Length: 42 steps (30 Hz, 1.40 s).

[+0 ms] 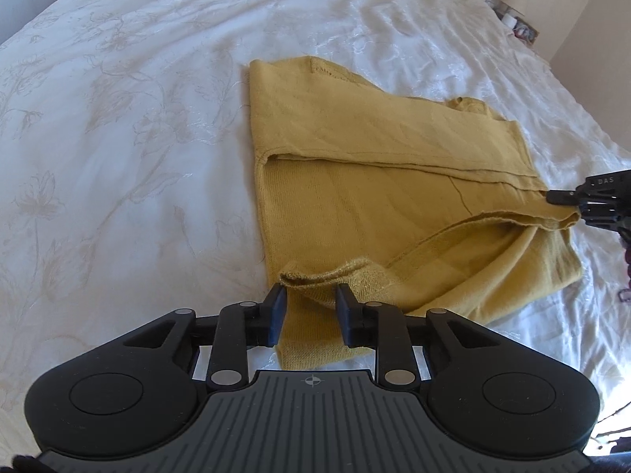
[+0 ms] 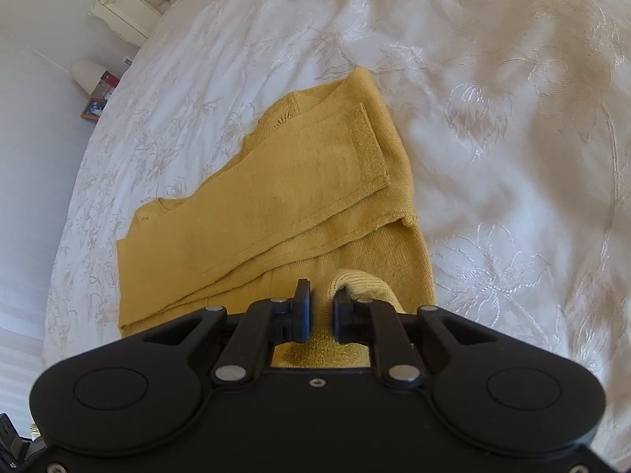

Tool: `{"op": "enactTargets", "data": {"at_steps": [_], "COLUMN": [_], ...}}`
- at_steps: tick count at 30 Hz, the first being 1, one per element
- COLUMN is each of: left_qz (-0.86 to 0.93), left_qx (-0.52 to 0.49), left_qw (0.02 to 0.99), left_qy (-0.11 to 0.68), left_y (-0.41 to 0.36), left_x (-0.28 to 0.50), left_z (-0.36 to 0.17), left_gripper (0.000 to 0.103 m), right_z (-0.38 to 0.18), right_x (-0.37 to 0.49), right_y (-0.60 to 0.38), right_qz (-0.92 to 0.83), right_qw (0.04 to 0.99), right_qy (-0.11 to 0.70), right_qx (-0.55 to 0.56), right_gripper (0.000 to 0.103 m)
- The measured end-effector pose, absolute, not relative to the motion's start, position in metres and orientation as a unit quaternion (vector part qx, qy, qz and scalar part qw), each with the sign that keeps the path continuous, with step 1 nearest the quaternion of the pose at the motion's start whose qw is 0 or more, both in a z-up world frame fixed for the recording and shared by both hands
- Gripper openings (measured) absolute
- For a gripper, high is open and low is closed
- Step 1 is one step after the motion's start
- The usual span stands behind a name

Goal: Fold small clothes

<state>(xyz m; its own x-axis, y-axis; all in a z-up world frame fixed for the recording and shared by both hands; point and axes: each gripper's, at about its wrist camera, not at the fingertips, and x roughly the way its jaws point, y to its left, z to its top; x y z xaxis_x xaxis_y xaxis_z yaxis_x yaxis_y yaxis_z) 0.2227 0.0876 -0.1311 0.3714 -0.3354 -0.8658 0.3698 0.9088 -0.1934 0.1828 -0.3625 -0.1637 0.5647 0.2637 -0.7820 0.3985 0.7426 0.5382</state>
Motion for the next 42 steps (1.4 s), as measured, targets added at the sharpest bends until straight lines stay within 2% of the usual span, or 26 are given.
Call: {"op": "enactTargets", "data": {"at_steps": [8, 15, 16, 17, 19, 27, 32, 35, 42], "left_qz": [-0.224, -0.234, -0.235, -0.236, -0.238, -0.264, -0.275, -0.28, -0.283], "left_qx": [0.031, 0.061, 0.067, 0.07, 0.064, 0.065, 0.07, 0.072, 0.07], "left_qw": [0.83, 0.827, 0.825, 0.823, 0.818, 0.793, 0.781, 0.777, 0.772], "left_qy": [0.51, 0.507, 0.509, 0.513, 0.52, 0.545, 0.556, 0.559, 0.565], "left_y": [0.052, 0.051, 0.053, 0.056, 0.061, 0.056, 0.05, 0.048, 0.05], "left_x": [0.265, 0.273, 0.272, 0.271, 0.271, 0.276, 0.281, 0.282, 0.284], "left_z": [-0.146, -0.146, -0.146, -0.147, -0.15, -0.164, -0.171, -0.173, -0.174], "left_gripper": [0.026, 0.029, 0.029, 0.03, 0.03, 0.03, 0.037, 0.041, 0.041], "right_z": [-0.166, -0.155, -0.152, -0.148, -0.142, -0.14, -0.146, -0.152, -0.163], "right_x": [0.19, 0.186, 0.184, 0.182, 0.177, 0.176, 0.191, 0.201, 0.216], "right_y": [-0.361, -0.361, -0.36, -0.36, -0.361, -0.366, -0.359, -0.356, -0.351], "right_qz": [-0.042, -0.027, -0.022, -0.019, -0.015, -0.004, 0.025, 0.04, 0.06], "right_qw": [0.807, 0.817, 0.821, 0.825, 0.833, 0.848, 0.854, 0.852, 0.844], "right_qy": [0.468, 0.466, 0.464, 0.462, 0.456, 0.474, 0.488, 0.494, 0.506], "right_qx": [0.357, 0.338, 0.332, 0.324, 0.312, 0.236, 0.181, 0.17, 0.166], "right_gripper": [0.024, 0.027, 0.033, 0.045, 0.057, 0.057, 0.057, 0.057, 0.057]}}
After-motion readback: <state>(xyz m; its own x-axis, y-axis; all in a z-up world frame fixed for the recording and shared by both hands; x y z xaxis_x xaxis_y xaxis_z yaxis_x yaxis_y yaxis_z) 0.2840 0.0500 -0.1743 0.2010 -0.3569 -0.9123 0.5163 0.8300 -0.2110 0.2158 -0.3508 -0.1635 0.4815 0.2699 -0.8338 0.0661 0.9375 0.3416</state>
